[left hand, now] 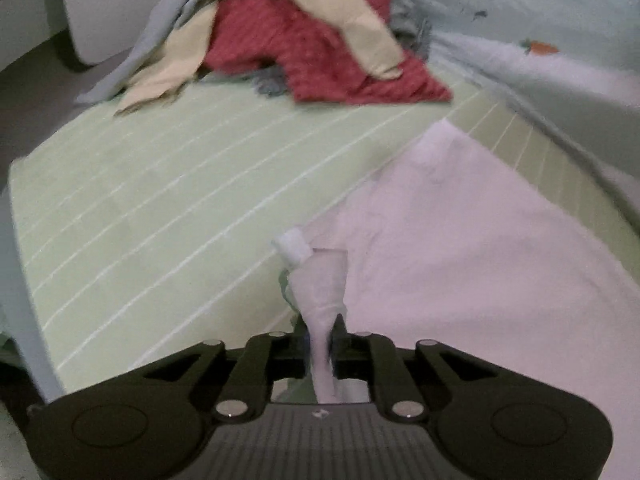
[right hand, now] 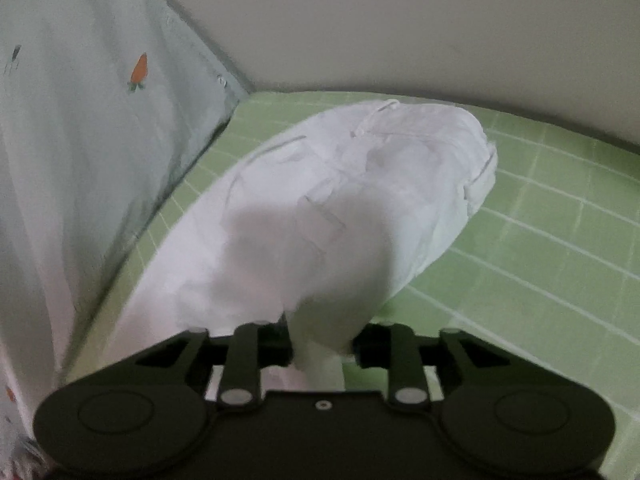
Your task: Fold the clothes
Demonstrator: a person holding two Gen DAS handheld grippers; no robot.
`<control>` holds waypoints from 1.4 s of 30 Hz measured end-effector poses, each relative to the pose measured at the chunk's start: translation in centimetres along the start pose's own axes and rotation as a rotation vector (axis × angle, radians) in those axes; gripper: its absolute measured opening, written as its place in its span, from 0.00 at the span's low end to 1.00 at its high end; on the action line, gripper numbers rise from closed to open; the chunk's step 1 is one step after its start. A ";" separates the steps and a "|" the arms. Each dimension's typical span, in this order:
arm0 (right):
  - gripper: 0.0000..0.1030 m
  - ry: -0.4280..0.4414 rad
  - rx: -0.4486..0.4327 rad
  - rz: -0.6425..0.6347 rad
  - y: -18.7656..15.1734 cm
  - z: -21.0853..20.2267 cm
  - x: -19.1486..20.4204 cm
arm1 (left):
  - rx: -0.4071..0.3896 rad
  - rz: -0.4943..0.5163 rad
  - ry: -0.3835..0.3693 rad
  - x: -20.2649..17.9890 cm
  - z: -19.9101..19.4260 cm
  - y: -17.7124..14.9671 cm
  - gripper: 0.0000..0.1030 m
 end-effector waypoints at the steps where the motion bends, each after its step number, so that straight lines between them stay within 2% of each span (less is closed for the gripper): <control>1: 0.34 -0.013 -0.005 -0.025 -0.4 -0.4 0.1 | 0.001 0.007 0.004 0.3 -0.3 -0.2 0.19; 5: 0.52 -0.092 -0.057 -0.265 -2.6 -2.9 1.5 | -0.052 0.112 0.022 -0.3 -2.6 0.2 0.25; 9: 0.55 -0.162 -0.039 -0.519 -6.5 -5.0 1.8 | -0.074 0.203 0.035 -1.3 -4.5 -0.3 0.30; 13: 0.63 -0.207 -0.006 -0.711 -10.3 -6.0 1.5 | -0.065 0.275 -0.026 -3.0 -5.4 -1.8 0.36; 15: 0.65 -0.210 0.016 -0.761 -11.7 -6.1 1.4 | -0.057 0.316 -0.055 -4.3 -5.6 -2.9 0.36; 19: 0.66 -0.193 0.059 -0.774 -13.5 -6.0 1.0 | -0.032 0.447 -0.092 -7.2 -5.2 -5.5 0.37; 23: 0.69 -0.173 0.062 -0.752 -13.5 -5.5 1.6 | 0.016 0.493 -0.089 -8.1 -4.3 -7.6 0.37; 28: 0.69 -0.158 0.054 -0.752 -13.6 -4.9 2.7 | 0.063 0.507 -0.069 -8.1 -3.3 -9.3 0.38; 32: 0.68 -0.154 0.022 -0.723 -13.0 -4.9 3.3 | 0.084 0.475 -0.053 -7.4 -2.3 -9.7 0.41; 37: 0.67 -0.004 -0.127 -0.612 -10.9 -7.5 5.3 | 0.081 0.452 -0.039 -6.9 -2.0 -9.7 0.51; 39: 0.67 0.045 -0.156 -0.579 -10.2 -8.0 6.0 | 0.083 0.435 -0.038 -6.7 -1.8 -9.5 0.55; 42: 0.68 0.020 -0.147 -0.609 -10.3 -7.0 6.3 | 0.093 0.410 -0.040 -6.3 -1.6 -9.3 0.60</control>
Point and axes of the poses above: each gripper's, at about its wrist camera, not at the fingertips, and z roughly the way its jaws point, x to its left, y to its top, the point moved 7 cm from there along z, roughly the way its jaws point, and after that the axes turned 1 degree about -x, right-handed, at the moved point
